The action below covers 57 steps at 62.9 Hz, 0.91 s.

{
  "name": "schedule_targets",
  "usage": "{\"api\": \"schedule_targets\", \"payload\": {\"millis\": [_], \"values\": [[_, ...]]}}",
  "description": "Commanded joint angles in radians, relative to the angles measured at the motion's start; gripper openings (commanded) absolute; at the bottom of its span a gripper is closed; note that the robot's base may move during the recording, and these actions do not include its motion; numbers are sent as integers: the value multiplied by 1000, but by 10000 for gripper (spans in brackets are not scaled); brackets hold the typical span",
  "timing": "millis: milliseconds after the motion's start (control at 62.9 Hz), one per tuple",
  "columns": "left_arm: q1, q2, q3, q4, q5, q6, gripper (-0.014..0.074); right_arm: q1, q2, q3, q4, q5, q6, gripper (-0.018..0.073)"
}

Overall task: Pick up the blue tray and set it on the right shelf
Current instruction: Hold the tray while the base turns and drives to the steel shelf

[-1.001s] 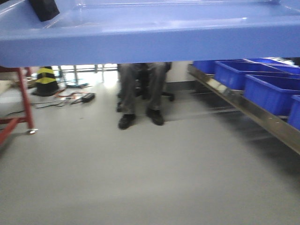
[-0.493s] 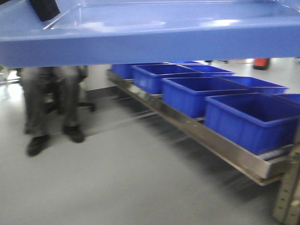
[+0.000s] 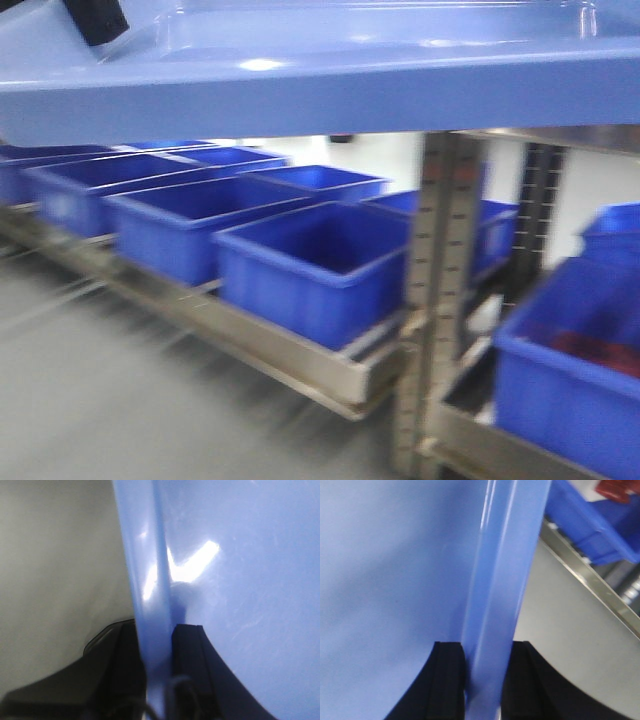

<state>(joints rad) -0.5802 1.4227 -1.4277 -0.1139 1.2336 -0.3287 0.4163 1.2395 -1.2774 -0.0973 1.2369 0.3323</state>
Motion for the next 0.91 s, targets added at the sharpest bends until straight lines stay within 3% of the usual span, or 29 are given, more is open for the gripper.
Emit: {"api": "schedule_targets", "payload": {"millis": [0, 890], "values": [[-11, -35, -30, -27, 98, 42, -48, 1, -26, -35, -40, -43, -40, 57], [-11, -35, -30, -27, 98, 42, -48, 1, -26, -35, -40, -43, -40, 57]]}}
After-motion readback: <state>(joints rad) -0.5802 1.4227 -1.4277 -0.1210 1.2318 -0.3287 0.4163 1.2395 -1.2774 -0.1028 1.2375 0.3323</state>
